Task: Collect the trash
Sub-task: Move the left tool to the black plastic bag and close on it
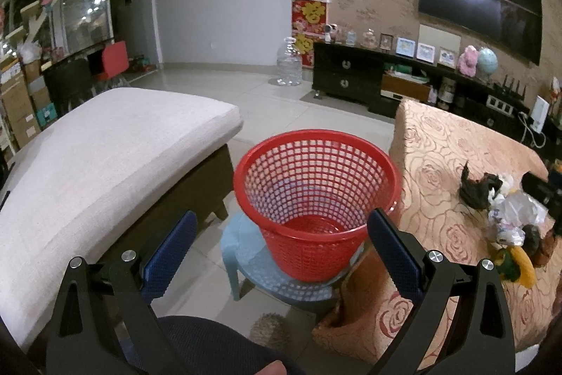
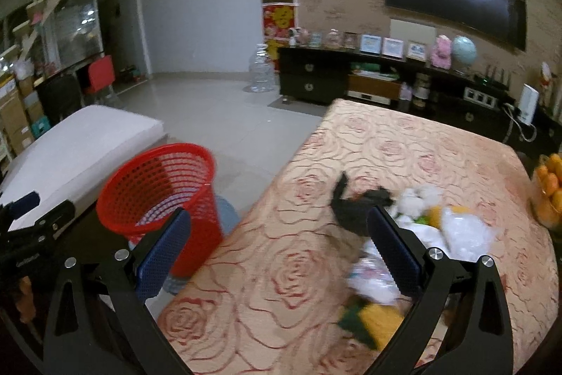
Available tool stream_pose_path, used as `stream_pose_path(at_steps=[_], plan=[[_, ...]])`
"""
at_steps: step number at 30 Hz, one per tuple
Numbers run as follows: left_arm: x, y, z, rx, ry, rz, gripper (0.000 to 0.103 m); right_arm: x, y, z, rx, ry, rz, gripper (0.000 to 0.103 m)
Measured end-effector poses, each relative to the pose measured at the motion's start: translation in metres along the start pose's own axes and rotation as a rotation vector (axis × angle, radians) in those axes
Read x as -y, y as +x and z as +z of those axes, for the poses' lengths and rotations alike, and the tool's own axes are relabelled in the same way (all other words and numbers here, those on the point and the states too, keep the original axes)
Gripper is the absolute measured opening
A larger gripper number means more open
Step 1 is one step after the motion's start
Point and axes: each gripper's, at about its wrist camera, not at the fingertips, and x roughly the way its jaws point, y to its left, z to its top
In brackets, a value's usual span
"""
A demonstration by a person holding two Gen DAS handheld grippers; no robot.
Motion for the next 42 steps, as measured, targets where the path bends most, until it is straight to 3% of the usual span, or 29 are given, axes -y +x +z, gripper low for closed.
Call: stream_pose_path(at_steps=[13, 29, 38, 42], plan=[[0.057, 0.002, 0.010, 0.003, 0.137, -0.103, 0.094, 0.088, -0.017, -0.012, -0.023, 0.147, -0.154, 0.097], [0.205, 0.060, 0.035, -0.038, 0.355, -0.333, 0.094, 0.162, -0.023, -0.031, -0.055, 0.301, -0.250, 0.097], [0.269, 0.122, 0.034, -0.176, 0.404, -0.458, 0.094, 0.183, -0.016, -0.038, -0.079, 0.351, -0.252, 0.097], [0.293, 0.146, 0.030, -0.225, 0.431, -0.468, 0.094, 0.189, -0.007, -0.042, -0.094, 0.368, -0.248, 0.097]])
